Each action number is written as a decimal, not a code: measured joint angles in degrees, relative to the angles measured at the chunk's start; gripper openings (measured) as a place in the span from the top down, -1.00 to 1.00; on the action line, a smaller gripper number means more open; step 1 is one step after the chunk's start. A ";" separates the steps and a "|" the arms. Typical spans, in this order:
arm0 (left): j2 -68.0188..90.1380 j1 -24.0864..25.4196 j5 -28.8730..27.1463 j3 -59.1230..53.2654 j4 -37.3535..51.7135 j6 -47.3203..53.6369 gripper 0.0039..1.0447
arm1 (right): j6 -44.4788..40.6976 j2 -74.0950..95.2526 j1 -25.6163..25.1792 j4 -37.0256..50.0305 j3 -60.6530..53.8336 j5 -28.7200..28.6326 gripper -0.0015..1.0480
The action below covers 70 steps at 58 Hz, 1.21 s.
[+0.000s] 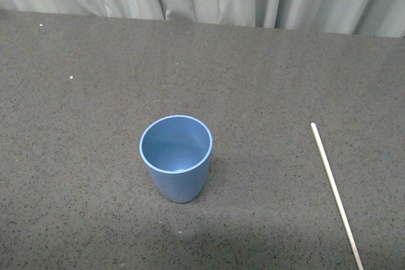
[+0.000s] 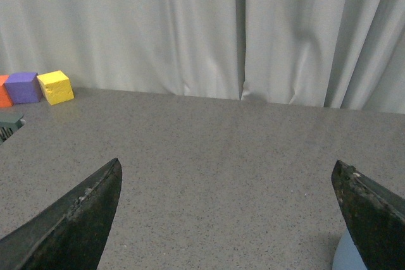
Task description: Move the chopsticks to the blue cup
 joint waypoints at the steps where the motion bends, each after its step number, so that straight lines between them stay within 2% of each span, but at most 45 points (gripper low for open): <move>1: 0.00 0.00 0.02 0.00 0.00 0.00 -0.88 | 0.00 0.00 0.00 0.00 0.00 0.00 -0.82; 57: 0.00 0.00 0.00 0.00 0.00 0.00 -0.88 | 0.00 0.00 0.00 0.00 0.00 0.00 -0.82; 61: 0.00 0.00 0.00 0.00 0.00 0.00 -0.88 | -9.99 2.47 4.90 4.63 0.02 12.96 -0.82; 65: 0.00 0.00 0.00 0.00 0.00 0.02 -0.88 | -17.99 8.33 8.04 6.25 0.07 15.32 -0.82; 70: 0.00 0.00 0.00 0.00 0.00 0.00 -0.88 | -19.93 18.67 11.06 9.81 0.92 14.95 -0.82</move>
